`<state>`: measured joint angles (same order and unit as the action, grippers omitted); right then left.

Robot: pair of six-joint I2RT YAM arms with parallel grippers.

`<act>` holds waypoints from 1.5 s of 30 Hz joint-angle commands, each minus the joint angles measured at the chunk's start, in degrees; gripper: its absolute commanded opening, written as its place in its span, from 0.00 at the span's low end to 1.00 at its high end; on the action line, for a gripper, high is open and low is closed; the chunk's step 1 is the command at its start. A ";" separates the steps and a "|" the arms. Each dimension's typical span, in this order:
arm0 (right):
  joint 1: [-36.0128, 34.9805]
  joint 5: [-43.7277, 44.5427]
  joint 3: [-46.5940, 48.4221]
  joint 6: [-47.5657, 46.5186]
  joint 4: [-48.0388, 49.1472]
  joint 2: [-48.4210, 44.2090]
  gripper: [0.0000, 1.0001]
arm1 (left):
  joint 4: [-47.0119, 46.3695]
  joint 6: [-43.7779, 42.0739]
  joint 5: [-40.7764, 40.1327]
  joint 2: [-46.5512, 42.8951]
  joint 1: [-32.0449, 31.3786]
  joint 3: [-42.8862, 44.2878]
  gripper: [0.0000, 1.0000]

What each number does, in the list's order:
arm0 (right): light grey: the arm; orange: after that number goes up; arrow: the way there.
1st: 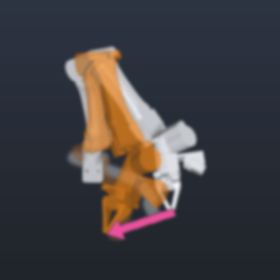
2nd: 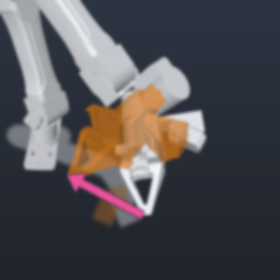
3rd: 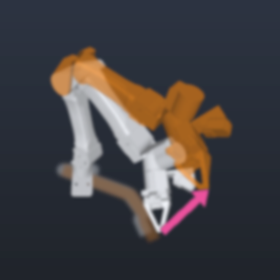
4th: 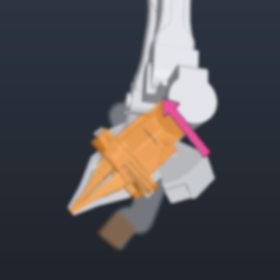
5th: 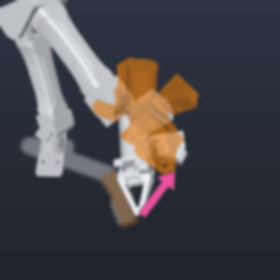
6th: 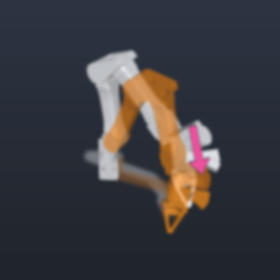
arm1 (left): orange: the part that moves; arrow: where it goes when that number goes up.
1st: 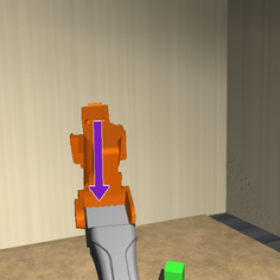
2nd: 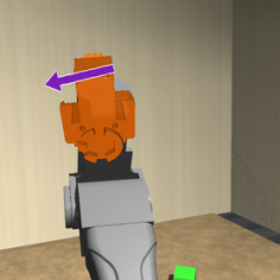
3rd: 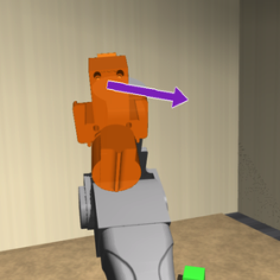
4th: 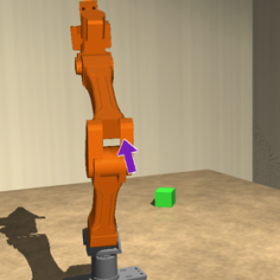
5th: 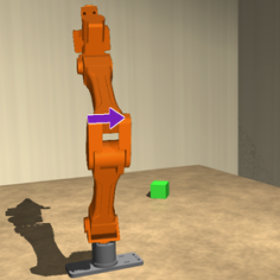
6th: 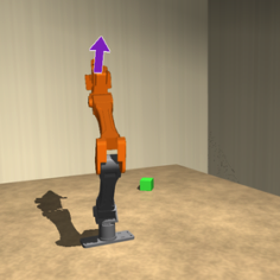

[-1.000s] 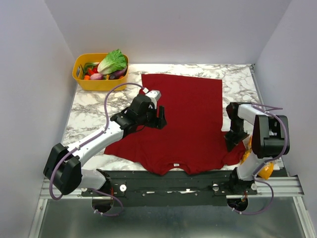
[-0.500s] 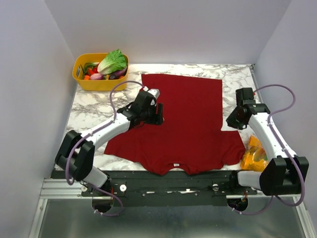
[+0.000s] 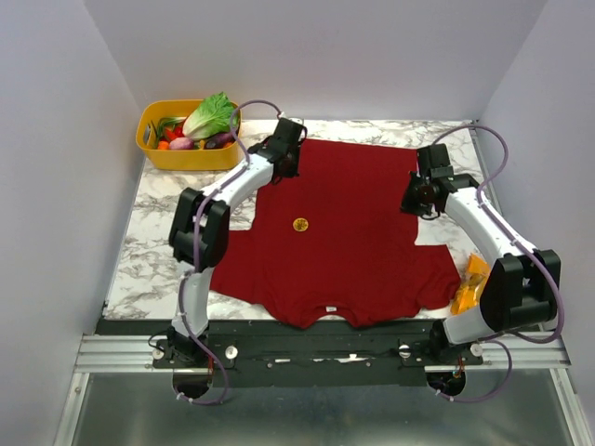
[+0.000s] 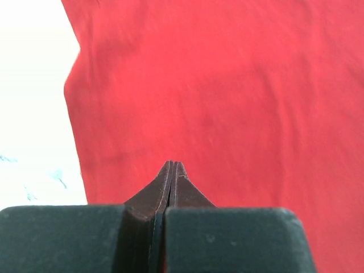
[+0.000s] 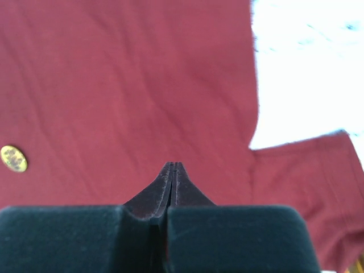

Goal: Pin the brooch onto the clothing

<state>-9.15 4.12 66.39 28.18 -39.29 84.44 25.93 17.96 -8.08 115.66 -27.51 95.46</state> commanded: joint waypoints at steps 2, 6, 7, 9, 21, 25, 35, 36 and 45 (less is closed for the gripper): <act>-1.49 -2.45 0.76 -2.79 3.87 2.92 0.07 | 8.16 -6.09 -10.20 14.55 0.43 17.45 0.00; -1.93 -2.45 0.14 -2.61 4.13 3.80 0.08 | 16.85 -7.14 -9.51 27.75 2.72 35.81 0.00; -1.84 -2.28 -0.03 -2.70 4.13 3.80 0.09 | 20.35 -7.14 -9.15 30.13 3.33 42.90 0.00; -2.01 -2.10 -0.12 -2.78 3.87 3.62 0.09 | 22.05 -7.06 -8.27 34.63 4.83 47.08 0.00; -2.28 -6.32 -1.09 -4.81 5.80 4.24 0.23 | 20.47 -5.57 -3.54 37.10 10.71 48.86 0.00; -3.15 -5.35 -0.21 -5.07 5.27 5.03 0.26 | 20.12 -3.37 -3.26 35.61 12.21 45.43 0.00; -7.29 -0.43 1.29 -5.60 3.61 5.56 0.27 | 11.34 -2.14 -0.45 26.92 12.74 34.11 0.00; -7.55 -0.43 1.29 -5.60 3.78 5.29 0.27 | 9.94 -1.96 -0.45 23.77 12.57 32.44 0.00; -7.99 1.24 -0.03 -4.63 3.60 3.97 0.27 | 5.62 -2.31 -7.84 12.59 10.90 22.23 0.00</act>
<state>-16.58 2.42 66.26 23.33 -34.83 89.58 35.42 15.46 -12.99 134.72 -15.66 119.70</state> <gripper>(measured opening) 0.271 0.006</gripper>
